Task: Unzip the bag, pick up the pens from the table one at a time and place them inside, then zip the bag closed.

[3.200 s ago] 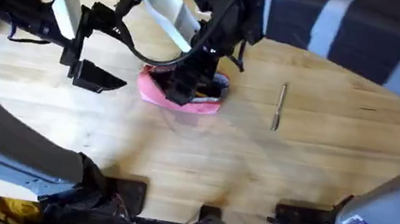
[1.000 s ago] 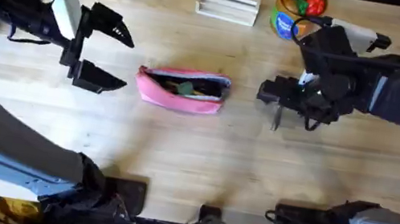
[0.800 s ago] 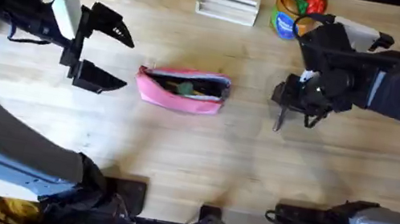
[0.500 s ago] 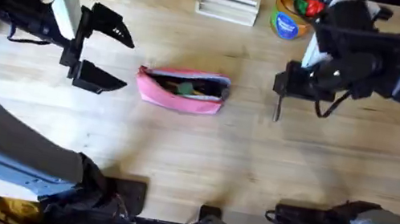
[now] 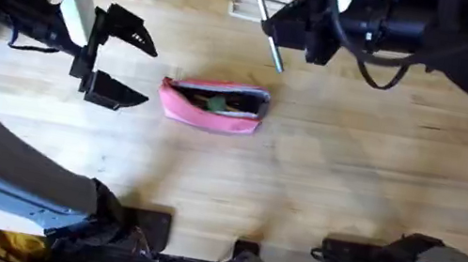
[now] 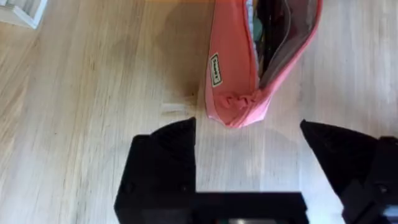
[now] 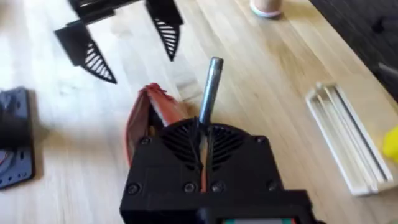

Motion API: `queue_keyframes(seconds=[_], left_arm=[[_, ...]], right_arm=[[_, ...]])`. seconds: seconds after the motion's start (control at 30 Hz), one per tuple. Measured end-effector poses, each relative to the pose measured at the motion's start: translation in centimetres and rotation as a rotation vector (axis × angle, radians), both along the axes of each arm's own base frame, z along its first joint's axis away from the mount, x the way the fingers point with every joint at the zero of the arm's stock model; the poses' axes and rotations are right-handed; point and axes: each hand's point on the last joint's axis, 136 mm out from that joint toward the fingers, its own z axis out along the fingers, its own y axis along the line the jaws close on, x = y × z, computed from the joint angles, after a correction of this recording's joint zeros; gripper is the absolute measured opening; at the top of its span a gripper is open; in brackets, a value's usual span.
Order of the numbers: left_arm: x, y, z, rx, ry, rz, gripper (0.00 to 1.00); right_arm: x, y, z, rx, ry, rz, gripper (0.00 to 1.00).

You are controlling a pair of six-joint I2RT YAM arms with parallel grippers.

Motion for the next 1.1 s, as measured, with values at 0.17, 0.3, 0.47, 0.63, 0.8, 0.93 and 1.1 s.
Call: queue_keyframes(seconds=[0.17, 0.3, 0.47, 0.63, 0.8, 0.93, 1.1], left_arm=[[0.0, 0.0, 0.0, 0.000, 0.000, 0.000, 0.994], [0.0, 0.0, 0.0, 0.000, 0.000, 0.000, 0.993], [0.0, 0.0, 0.0, 0.000, 0.000, 0.000, 0.995], [-0.1, -0.1, 0.1, -0.003, 0.007, 0.000, 0.993], [-0.1, -0.1, 0.1, -0.003, 0.007, 0.000, 0.992], [-0.1, -0.1, 0.0, -0.003, 0.007, 0.000, 0.993], [-0.1, -0.1, 0.0, -0.003, 0.006, 0.000, 0.993]], right_arm=[[-2.9, 4.2, -0.2, -0.008, -0.139, 0.309, 0.034], [-4.7, 6.5, -2.2, -0.031, -0.164, 0.460, 0.034], [-5.7, 8.2, -5.4, -0.058, -0.125, 0.550, 0.034], [-6.0, 9.0, -8.5, -0.089, -0.069, 0.586, 0.033], [-5.8, 9.0, -11.5, -0.131, -0.024, 0.604, 0.032], [-6.2, 8.6, -13.1, -0.164, 0.027, 0.611, 0.031], [-6.0, 7.8, -14.3, -0.222, 0.048, 0.584, 0.032]])
